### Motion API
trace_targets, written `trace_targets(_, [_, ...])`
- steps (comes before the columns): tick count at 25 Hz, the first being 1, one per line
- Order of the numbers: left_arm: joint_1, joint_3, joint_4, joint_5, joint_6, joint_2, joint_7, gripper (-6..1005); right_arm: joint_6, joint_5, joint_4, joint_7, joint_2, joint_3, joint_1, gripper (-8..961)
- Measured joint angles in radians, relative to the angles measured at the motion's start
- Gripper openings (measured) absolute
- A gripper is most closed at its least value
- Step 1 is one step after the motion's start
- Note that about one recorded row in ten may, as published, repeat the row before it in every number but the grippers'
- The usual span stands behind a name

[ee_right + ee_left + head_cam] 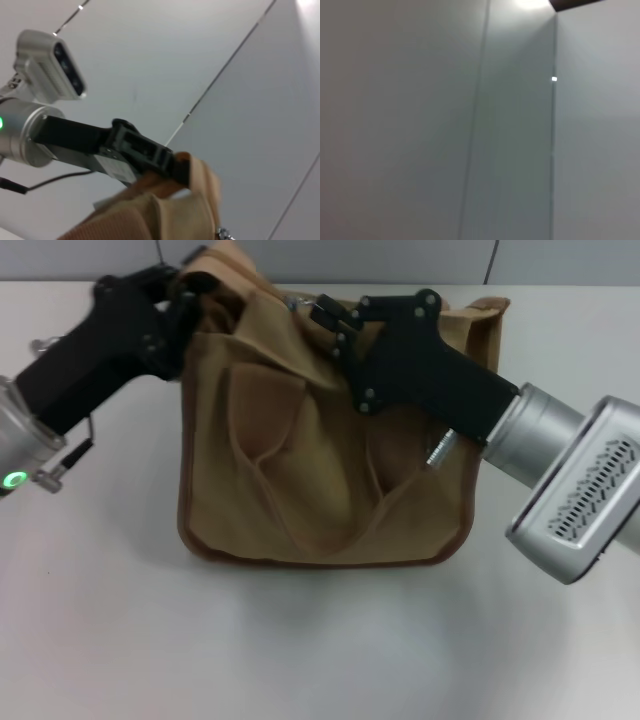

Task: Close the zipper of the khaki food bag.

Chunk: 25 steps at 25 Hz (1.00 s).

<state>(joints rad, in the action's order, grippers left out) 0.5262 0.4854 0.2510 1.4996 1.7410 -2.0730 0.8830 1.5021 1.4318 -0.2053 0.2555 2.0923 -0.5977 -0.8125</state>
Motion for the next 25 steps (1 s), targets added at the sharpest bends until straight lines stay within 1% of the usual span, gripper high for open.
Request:
trace_targets(2, [-0.013, 0.000, 0.003, -0.012, -0.003, 0.001, 0.000, 88, 0.001, -0.001, 0.002, -0.005, 0.000, 0.000, 0.008, 2])
trace_targets(5, [-0.039, -0.001, 0.009, -0.026, -0.006, 0.002, -0.001, 89, 0.007, -0.003, 0.010, -0.017, 0.000, 0.004, 0.044, 1])
trace_targets(9, [-0.066, -0.012, 0.017, -0.027, -0.011, 0.003, -0.001, 92, 0.015, -0.004, 0.015, -0.022, 0.000, 0.011, 0.072, 1])
trace_targets(11, [-0.077, -0.015, 0.018, -0.029, -0.016, 0.005, -0.001, 93, 0.026, -0.005, 0.029, -0.059, -0.002, 0.012, 0.104, 1])
trace_targets(13, [-0.081, -0.016, 0.018, -0.029, -0.018, 0.005, -0.001, 94, 0.036, -0.005, 0.059, -0.115, -0.003, 0.012, 0.131, 0])
trace_targets(14, [-0.081, -0.016, 0.018, -0.029, -0.018, 0.005, -0.001, 95, 0.036, -0.005, 0.059, -0.115, -0.003, 0.012, 0.131, 0])
trace_targets(15, [-0.084, -0.016, 0.019, -0.030, -0.019, 0.005, -0.001, 95, 0.048, -0.005, 0.104, -0.199, -0.003, 0.012, 0.162, 0])
trace_targets(18, [-0.085, -0.016, 0.019, -0.031, -0.020, 0.005, -0.001, 97, 0.065, -0.002, 0.164, -0.309, -0.005, 0.008, 0.208, 0])
trace_targets(19, [-0.086, -0.016, 0.019, -0.031, -0.020, 0.005, 0.001, 98, 0.065, -0.002, 0.164, -0.309, -0.005, 0.008, 0.208, 0])
trace_targets(20, [-0.087, -0.016, 0.019, -0.032, -0.020, 0.005, 0.003, 98, 0.069, -0.003, 0.195, -0.348, -0.006, 0.009, 0.236, 0])
trace_targets(22, [-0.087, -0.016, 0.019, -0.031, -0.020, 0.005, 0.003, 99, 0.072, -0.003, 0.207, -0.357, -0.006, 0.009, 0.250, -1])
trace_targets(23, [-0.088, -0.016, 0.019, -0.032, -0.020, 0.005, 0.004, 100, 0.071, -0.007, 0.221, -0.370, -0.006, 0.013, 0.273, -1])
trace_targets(25, [-0.088, -0.013, 0.019, -0.034, -0.021, 0.006, 0.006, 101, 0.070, -0.010, 0.225, -0.377, -0.007, 0.018, 0.283, -1])
